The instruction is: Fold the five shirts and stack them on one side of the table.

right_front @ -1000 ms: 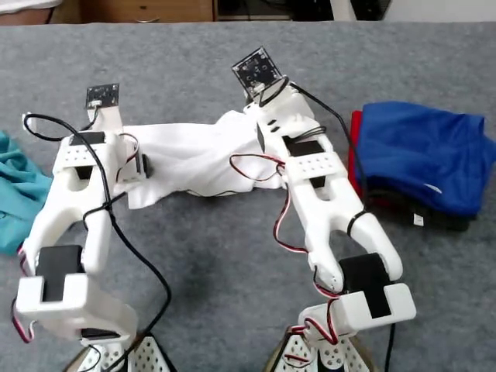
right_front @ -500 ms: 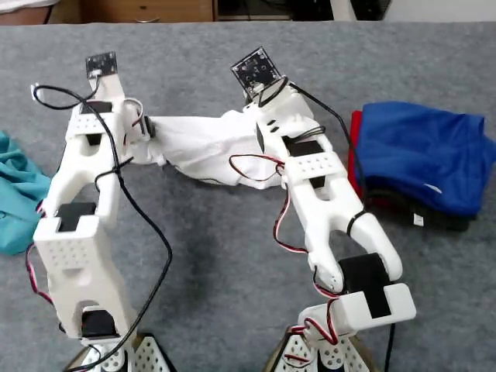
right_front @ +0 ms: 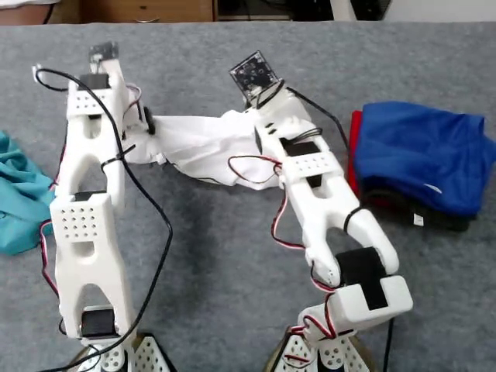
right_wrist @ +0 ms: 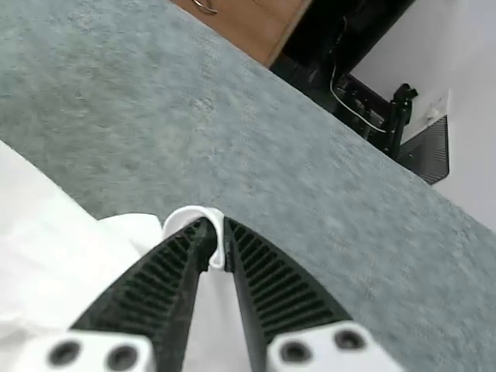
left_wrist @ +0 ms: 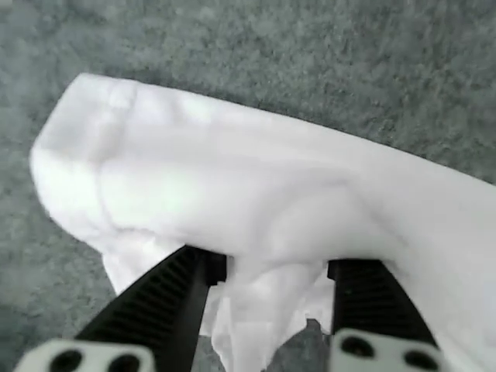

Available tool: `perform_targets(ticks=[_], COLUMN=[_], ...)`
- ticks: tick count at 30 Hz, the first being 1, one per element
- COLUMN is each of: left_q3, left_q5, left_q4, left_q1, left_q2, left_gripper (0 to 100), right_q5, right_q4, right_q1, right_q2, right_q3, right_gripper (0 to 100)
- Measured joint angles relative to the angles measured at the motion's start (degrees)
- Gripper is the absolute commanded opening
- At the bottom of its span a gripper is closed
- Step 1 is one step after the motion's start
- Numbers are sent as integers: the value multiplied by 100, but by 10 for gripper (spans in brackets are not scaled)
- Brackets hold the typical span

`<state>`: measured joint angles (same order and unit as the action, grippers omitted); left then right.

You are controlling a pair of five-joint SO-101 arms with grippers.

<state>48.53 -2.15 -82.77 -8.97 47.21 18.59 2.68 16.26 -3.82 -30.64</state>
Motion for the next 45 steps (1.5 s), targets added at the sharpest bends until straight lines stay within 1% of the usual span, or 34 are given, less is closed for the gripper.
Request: perform_targets(ticks=[3,6,10,13,15,18,23,25,28,31,34,36,39,42,45], left_q3=[800,1301,1530,1433,1134,211,-1846,-2585,-3640,-4571,-5248,-5503,-5521,-5459,-5380], left_q5=[0,0,-26,-185,-229,-123,413,466,422,352,360,519,1046,1521,1802], left_q4=[-659,-1169,-1618,-1723,-1741,-1741,-1705,-1442,-615,316,976,1240,1512,1556,1565], left_q1=[0,-9,-9,-9,-9,-9,-9,-9,-9,-9,-9,-9,-9,-35,-62], left_q2=[-9,-9,-9,-9,-26,-334,-1653,-2259,-2884,-2998,-2998,-2998,-3007,-3007,-3007], left_gripper=[236,236,232,232,232,232,232,232,232,232,232,232,232,232,232], right_q5=[0,0,0,0,0,0,0,0,0,0,0,0,0,0,0], right_q4=[0,0,0,0,0,0,0,0,0,0,0,0,0,0,0], right_q1=[88,114,114,114,114,114,114,114,114,114,114,114,114,114,114], right_q2=[-9,-9,-9,-9,-9,-9,-9,-9,-9,-9,-9,-9,-9,-9,-9], right_q3=[0,0,0,0,0,0,0,0,0,0,0,0,0,0,0], right_gripper=[2,2,2,2,2,2,2,2,2,2,2,2,2,2,2])
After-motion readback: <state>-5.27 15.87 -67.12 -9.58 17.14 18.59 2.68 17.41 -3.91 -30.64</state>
